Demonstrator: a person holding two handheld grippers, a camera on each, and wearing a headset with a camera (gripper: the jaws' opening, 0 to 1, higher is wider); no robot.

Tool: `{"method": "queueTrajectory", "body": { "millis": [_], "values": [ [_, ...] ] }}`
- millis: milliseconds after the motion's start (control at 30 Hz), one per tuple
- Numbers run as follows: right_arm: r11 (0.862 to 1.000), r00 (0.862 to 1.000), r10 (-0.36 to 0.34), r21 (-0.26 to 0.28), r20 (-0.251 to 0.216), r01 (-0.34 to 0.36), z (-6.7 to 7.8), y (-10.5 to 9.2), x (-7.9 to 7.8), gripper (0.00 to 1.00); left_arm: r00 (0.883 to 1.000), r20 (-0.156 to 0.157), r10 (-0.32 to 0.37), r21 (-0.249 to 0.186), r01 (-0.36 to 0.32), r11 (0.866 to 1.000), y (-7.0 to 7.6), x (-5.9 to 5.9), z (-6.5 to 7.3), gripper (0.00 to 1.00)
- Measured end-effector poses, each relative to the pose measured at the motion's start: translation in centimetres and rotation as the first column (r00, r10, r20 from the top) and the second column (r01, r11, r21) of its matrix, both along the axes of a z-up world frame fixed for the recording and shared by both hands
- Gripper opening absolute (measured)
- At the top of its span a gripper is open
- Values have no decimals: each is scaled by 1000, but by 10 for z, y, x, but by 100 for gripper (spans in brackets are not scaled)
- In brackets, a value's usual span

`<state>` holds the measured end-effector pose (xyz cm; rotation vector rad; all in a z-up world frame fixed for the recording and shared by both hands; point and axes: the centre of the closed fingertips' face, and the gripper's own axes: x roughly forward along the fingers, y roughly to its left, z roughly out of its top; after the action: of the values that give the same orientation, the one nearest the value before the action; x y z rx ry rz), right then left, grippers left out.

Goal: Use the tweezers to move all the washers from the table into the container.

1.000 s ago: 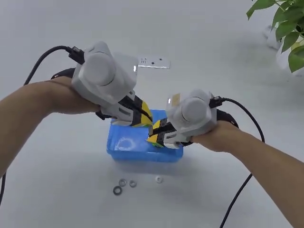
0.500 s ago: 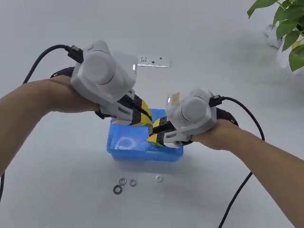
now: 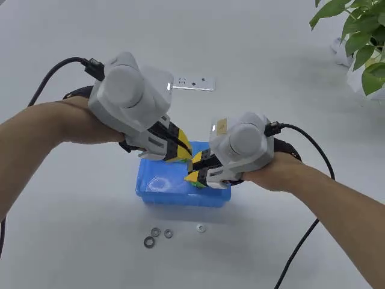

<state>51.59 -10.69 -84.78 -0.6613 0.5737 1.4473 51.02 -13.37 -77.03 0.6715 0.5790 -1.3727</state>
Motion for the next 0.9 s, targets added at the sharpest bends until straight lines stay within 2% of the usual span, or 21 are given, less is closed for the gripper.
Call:
{"method": "queueTrajectory", "body": {
  "millis": [567,900],
  "values": [
    [1000,999,4,8,33,-5,26,-3,-11,13,1000,28,-6,-2,6,1000,-3,-14,27,6],
    [1000,999,-1,5,44,0,38,-9,-28,13,999,30,-21,2,21,1000,-10,-32,38,6]
  ]
}}
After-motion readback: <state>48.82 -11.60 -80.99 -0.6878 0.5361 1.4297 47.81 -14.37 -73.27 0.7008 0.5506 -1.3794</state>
